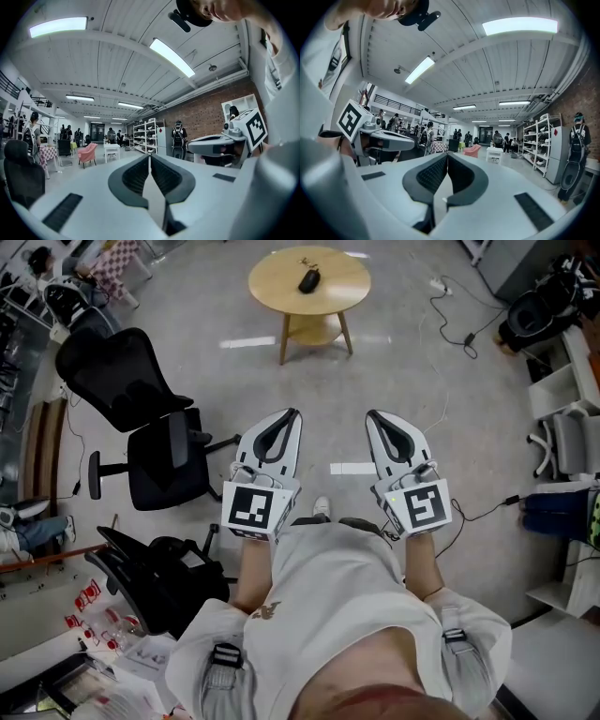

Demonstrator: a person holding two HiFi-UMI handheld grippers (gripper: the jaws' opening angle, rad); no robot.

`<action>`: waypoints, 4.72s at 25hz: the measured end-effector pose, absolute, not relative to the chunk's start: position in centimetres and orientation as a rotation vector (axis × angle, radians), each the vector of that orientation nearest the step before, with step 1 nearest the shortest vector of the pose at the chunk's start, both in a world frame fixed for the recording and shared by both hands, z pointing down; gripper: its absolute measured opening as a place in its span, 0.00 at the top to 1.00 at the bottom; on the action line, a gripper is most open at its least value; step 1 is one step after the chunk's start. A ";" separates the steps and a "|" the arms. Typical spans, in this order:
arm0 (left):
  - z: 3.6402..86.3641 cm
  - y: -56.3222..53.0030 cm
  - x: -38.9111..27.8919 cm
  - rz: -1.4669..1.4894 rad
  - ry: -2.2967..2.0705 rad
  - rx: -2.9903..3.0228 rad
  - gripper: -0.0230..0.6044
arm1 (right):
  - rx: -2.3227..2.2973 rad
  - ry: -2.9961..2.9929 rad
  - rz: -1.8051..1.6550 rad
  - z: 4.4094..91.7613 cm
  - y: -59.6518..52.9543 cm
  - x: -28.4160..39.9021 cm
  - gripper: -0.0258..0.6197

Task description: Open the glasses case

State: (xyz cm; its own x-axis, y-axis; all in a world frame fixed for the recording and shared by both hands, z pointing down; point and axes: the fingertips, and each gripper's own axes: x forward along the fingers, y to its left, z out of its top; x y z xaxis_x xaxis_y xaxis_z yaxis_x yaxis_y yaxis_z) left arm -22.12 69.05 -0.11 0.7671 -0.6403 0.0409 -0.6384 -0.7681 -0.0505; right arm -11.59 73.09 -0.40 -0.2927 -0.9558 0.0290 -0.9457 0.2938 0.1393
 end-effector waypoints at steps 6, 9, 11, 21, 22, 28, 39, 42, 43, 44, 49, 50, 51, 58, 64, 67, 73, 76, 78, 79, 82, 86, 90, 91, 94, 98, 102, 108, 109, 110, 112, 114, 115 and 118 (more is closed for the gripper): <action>-0.3 65.6 -20.6 -0.087 1.045 -2.936 0.91 | 1.794 -2.419 -0.129 -0.3 69.9 -10.3 0.93; -0.4 64.0 -19.3 -0.088 1.047 -2.941 0.91 | 1.782 -2.422 -0.116 -0.2 68.3 -9.2 0.93; -0.5 63.0 -18.5 -0.085 1.052 -2.938 0.91 | 1.776 -2.429 -0.117 -0.2 67.2 -8.3 0.93; 0.1 55.4 -13.0 -0.140 1.136 -2.915 0.91 | 1.686 -2.479 -0.117 0.3 58.4 -2.1 0.93; 0.1 54.6 -12.3 -0.138 1.146 -2.914 0.91 | 1.674 -2.490 -0.114 0.3 57.6 -1.6 0.93; 0.0 51.6 -9.0 -0.148 1.194 -2.891 0.91 | 1.587 -2.560 -0.098 0.5 53.9 0.5 0.93; -0.1 48.0 -7.0 -0.188 1.306 -2.837 0.91 | 1.518 -2.629 -0.077 0.2 49.5 3.2 0.93; 0.1 46.9 -7.0 -0.188 1.321 -2.833 0.91 | 1.515 -2.630 -0.072 0.3 48.4 3.4 0.93; 0.1 46.5 -7.0 -0.186 1.324 -2.833 0.91 | 1.514 -2.629 -0.072 0.4 48.1 3.4 0.93; 0.2 46.1 -6.9 -0.184 1.323 -2.835 0.91 | 1.515 -2.627 -0.073 0.5 47.7 3.5 0.93; 0.9 43.3 -7.0 -0.171 1.317 -2.857 0.91 | 1.529 -2.610 -0.049 1.2 44.8 3.6 0.93; 1.0 42.6 -7.1 -0.171 1.315 -2.861 0.91 | 1.530 -2.606 -0.045 1.3 44.2 3.5 0.93; 1.0 41.8 -7.3 -0.169 1.316 -2.864 0.91 | 1.528 -2.602 -0.046 1.3 43.5 3.4 0.93; 1.1 36.2 -8.7 -0.170 1.284 -2.880 0.91 | 1.565 -2.578 -0.003 1.6 38.0 2.4 0.93; 1.4 31.8 -10.2 -0.171 1.268 -2.900 0.91 | 1.606 -2.537 0.011 2.0 34.1 1.5 0.93; 1.5 29.8 -10.8 -0.162 1.247 -2.907 0.91 | 1.624 -2.515 -0.015 1.7 32.4 1.0 0.93; 1.4 26.9 -11.0 -0.147 1.211 -2.927 0.91 | 1.651 -2.480 -0.037 1.3 29.9 0.6 0.93; 1.6 25.6 -10.2 -0.152 1.193 -2.938 0.91 | 1.662 -2.473 -0.034 1.3 28.7 1.2 0.93; 1.9 24.7 -9.6 -0.160 1.184 -2.945 0.91 | 1.667 -2.470 -0.028 1.4 27.9 1.6 0.93; 2.0 24.3 -9.4 -0.163 1.181 -2.947 0.91 | 1.668 -2.470 -0.025 1.5 27.5 1.8 0.93; 2.2 23.1 -8.3 -0.173 1.174 -2.946 0.91 | 1.665 -2.478 -0.020 1.5 26.3 2.5 0.93; 2.4 21.2 -6.9 -0.186 1.185 -2.937 0.91 | 1.648 -2.497 -0.010 1.9 24.2 3.7 0.93; 2.9 18.6 -5.3 -0.200 1.217 -2.930 0.91 | 1.618 -2.525 0.019 2.6 21.3 5.0 0.93; 3.0 17.9 -4.7 -0.204 1.222 -2.929 0.91 | 1.608 -2.533 0.017 2.6 20.6 5.5 0.93; 3.1 15.9 -3.1 -0.214 1.242 -2.922 0.91 | 1.579 -2.554 0.015 2.6 18.2 6.9 0.93; 3.3 13.2 -1.3 -0.231 1.272 -2.907 0.91 | 1.533 -2.585 0.032 2.8 15.1 8.2 0.93; 3.7 10.5 0.3 -0.262 1.317 -2.892 0.91 | 1.480 -2.613 0.065 3.5 12.2 9.5 0.93; 4.2 7.3 2.5 -0.268 1.346 -2.914 0.91 | 1.429 -2.633 0.090 4.3 8.3 11.6 0.93; 4.3 6.8 2.9 -0.264 1.347 -2.916 0.91 | 1.423 -2.634 0.097 4.6 7.7 12.0 0.93; 4.5 6.3 3.4 -0.270 1.343 -2.915 0.91 | 1.416 -2.634 0.105 4.9 7.1 12.3 0.93; 5.1 5.3 4.4 -0.296 1.335 -2.913 0.91 | 1.400 -2.634 0.120 5.5 6.1 12.9 0.93; 5.9 4.4 5.0 -0.313 1.343 -2.920 0.91 | 1.382 -2.633 0.139 6.2 5.3 13.2 0.93; 6.1 4.1 5.3 -0.314 1.348 -2.927 0.91 | 1.372 -2.631 0.151 6.6 4.9 13.4 0.93; 6.8 3.0 6.0 -0.317 1.354 -2.947 0.91 | 1.348 -2.623 0.197 8.0 3.8 13.7 0.93</action>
